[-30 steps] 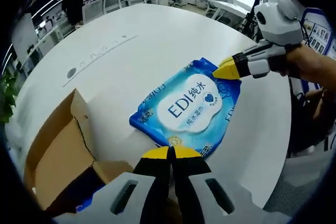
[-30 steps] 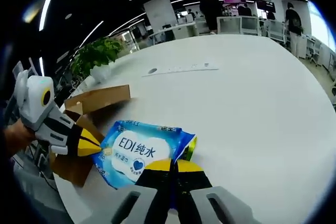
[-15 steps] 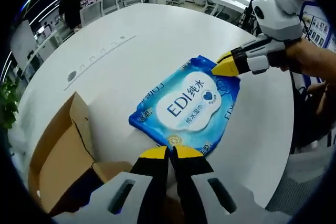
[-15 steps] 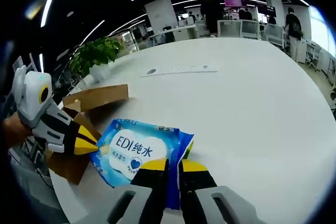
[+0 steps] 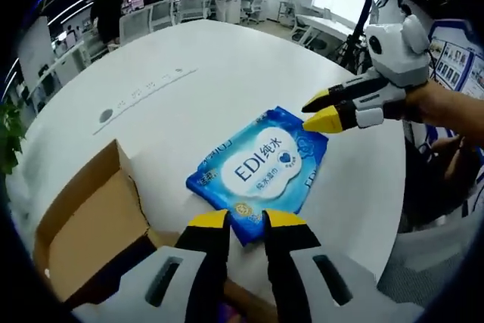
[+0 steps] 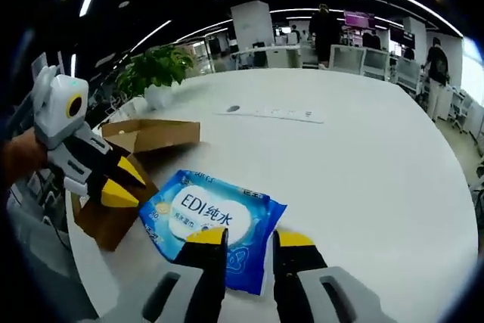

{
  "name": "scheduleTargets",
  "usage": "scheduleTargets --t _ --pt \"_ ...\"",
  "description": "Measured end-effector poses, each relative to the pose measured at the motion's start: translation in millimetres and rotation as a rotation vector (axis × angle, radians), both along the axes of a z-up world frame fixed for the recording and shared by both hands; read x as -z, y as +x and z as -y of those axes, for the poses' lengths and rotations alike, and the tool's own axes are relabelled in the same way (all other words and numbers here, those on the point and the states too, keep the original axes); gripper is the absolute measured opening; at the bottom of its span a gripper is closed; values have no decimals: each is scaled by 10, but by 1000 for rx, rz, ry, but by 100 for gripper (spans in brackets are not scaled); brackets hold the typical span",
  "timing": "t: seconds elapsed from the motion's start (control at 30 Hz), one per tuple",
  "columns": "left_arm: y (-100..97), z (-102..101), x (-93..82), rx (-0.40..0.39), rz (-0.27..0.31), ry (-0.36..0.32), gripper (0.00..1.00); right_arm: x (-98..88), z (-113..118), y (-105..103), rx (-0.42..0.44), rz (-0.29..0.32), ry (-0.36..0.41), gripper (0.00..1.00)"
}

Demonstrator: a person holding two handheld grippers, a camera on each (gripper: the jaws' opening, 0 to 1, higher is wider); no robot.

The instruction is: Operate the shoe box by opening the lid, removing the specified soft item, and placing it in the target area until the item is outside and the box remains undamaged.

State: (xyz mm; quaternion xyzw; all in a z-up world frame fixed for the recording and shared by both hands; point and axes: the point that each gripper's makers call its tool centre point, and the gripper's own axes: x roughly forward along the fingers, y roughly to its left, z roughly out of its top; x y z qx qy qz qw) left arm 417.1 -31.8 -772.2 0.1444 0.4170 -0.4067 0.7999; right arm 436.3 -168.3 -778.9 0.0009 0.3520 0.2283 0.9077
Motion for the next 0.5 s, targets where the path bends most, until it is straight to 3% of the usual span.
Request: scheduleTargets --t 0.5 --pt "-106 -324 -175 51 20 -29 19 -408 -378 -13 -131 80 1 26"
